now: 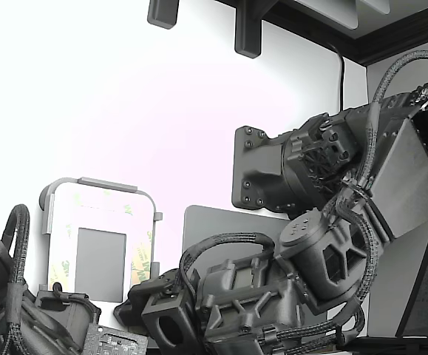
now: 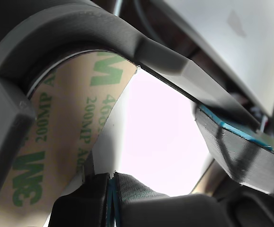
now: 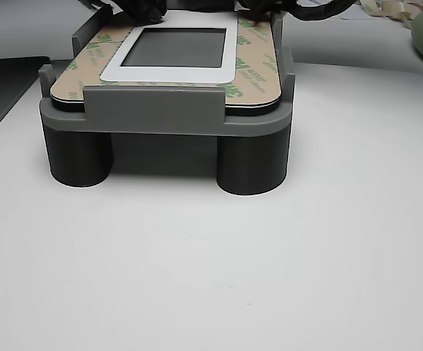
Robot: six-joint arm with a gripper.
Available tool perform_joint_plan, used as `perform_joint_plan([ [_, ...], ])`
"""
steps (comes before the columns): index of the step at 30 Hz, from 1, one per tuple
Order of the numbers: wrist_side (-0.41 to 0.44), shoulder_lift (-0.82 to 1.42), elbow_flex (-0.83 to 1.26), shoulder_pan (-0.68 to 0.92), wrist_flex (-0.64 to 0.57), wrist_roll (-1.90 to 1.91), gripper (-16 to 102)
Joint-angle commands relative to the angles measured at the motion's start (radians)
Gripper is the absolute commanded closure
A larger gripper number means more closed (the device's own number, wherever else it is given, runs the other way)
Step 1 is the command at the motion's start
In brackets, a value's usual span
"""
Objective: Peel off protective film from adhesive tape.
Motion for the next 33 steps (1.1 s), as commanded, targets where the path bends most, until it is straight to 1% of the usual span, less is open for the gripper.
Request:
perform_joint_plan([
  [1, -0.006, 0.018, -0.032, -0.012, -0.005, -0.009, 94],
  [7, -0.012, 0.011, -0.035, -0.018, -0.021, -0.028, 93],
  [23, -0.017, 0.017, -0.048, -0.025, -0.014, -0.048, 92],
  [33, -0.043, 0.003, -0.025, -0.054, -0.051, -0.087, 91],
])
